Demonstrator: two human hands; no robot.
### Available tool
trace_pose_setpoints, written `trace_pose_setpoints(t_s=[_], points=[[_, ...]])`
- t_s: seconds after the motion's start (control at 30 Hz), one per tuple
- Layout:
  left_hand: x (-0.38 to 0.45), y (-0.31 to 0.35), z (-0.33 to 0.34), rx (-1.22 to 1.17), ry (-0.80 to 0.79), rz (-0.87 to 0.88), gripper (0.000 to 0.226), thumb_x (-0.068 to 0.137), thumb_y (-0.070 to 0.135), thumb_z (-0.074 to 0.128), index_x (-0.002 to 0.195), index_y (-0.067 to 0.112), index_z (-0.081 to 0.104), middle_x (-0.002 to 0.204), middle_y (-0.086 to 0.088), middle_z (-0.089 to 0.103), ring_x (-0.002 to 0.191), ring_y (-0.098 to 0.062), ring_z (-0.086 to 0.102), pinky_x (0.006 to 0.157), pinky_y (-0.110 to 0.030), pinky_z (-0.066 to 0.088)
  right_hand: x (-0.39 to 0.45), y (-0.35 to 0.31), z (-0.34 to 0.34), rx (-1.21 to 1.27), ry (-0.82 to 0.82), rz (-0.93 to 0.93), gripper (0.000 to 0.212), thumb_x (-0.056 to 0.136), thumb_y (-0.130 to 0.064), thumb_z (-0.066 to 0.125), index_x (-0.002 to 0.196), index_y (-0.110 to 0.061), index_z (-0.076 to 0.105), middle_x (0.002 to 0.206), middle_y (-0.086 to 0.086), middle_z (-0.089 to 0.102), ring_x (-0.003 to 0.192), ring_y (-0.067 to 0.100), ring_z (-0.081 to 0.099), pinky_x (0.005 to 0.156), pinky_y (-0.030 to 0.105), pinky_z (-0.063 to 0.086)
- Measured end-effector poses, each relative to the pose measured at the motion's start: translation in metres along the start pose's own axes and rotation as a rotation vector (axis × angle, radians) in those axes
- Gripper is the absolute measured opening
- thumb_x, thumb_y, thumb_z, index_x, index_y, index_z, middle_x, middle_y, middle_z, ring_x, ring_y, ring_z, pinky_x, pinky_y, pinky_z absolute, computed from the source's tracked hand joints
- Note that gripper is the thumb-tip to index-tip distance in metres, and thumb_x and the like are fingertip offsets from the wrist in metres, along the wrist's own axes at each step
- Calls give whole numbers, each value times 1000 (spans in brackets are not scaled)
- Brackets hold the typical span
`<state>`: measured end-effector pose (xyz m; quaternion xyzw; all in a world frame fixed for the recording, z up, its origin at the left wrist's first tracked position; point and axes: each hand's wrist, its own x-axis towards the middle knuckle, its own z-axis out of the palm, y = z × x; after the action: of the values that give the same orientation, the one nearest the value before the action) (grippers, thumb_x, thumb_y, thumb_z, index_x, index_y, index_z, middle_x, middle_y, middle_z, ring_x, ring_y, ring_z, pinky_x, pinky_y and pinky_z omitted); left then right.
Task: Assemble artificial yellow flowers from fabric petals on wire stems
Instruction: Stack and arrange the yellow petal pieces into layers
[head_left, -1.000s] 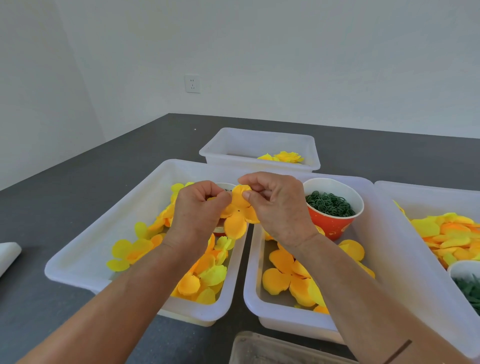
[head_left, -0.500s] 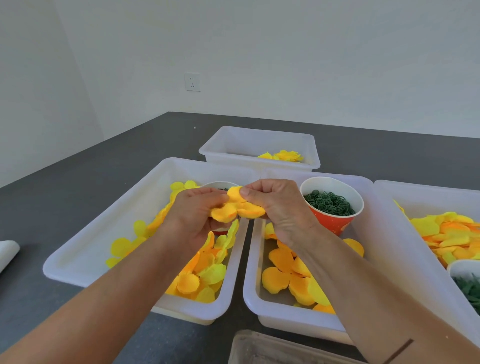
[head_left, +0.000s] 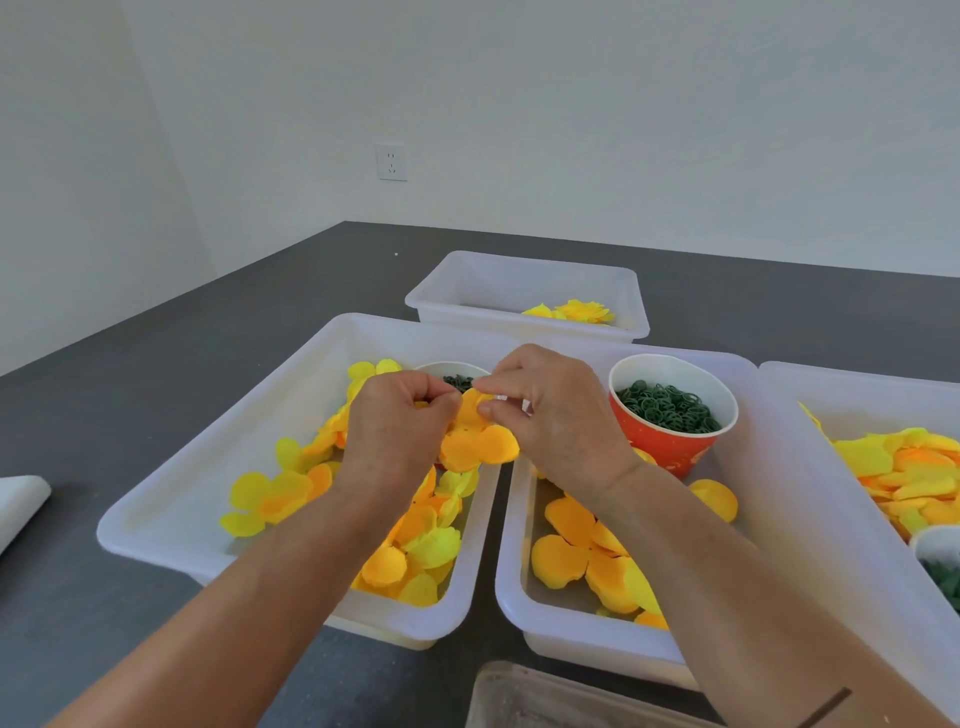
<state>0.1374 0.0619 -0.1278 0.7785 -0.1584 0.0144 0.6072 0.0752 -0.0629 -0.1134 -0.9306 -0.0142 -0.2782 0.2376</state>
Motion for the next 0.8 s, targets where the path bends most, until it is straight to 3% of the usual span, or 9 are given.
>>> trace_pose_setpoints(t_s=[0.17, 0.27, 0.43, 0.53, 0.63, 0.8], points=[[0, -1, 0, 29, 18, 10, 34, 84, 6, 64, 58, 28, 64, 45, 14, 56, 40, -1, 48, 38, -16, 39, -1, 0, 4, -112, 15, -93, 16, 88, -11, 61, 94, -4, 74, 98, 11, 64, 92, 26, 58, 76, 43, 45], [-6, 2, 1, 139, 17, 172, 24, 83, 6, 64, 64, 22, 68, 54, 15, 56, 49, 3, 51, 43, -9, 37, 0, 1, 3, 67, 69, -10, 11, 80, -7, 70, 89, -3, 74, 89, 14, 66, 81, 26, 60, 75, 39, 46], [-15, 7, 2, 241, 74, 507, 3, 80, 5, 70, 80, 4, 72, 67, 6, 63, 63, 5, 56, 58, -3, 38, 0, 0, 2, 422, 156, 226, 12, 74, -7, 77, 83, -4, 71, 71, 5, 65, 62, 10, 57, 64, 20, 49], [-16, 10, 2, 182, 79, 490, 4, 80, 7, 71, 83, 8, 73, 69, 7, 65, 67, 5, 58, 59, -3, 41, 1, -1, 3, 575, 177, 318, 10, 77, -15, 76, 77, -8, 69, 63, -3, 65, 55, 2, 57, 57, 17, 46], [-18, 11, 1, 92, 66, 422, 5, 79, 11, 72, 84, 13, 72, 65, 12, 63, 54, 0, 57, 46, -7, 40, 1, 0, 3, 651, 189, 410, 14, 74, -24, 78, 68, -14, 69, 56, -7, 62, 52, 2, 53, 55, 20, 44], [-16, 11, -1, 67, 70, 380, 8, 77, 14, 75, 85, 14, 72, 59, 13, 60, 44, 0, 53, 40, -10, 40, -1, -4, 2, 849, 110, 463, 14, 78, -14, 74, 65, -18, 71, 53, -9, 65, 51, -3, 58, 52, 11, 46]])
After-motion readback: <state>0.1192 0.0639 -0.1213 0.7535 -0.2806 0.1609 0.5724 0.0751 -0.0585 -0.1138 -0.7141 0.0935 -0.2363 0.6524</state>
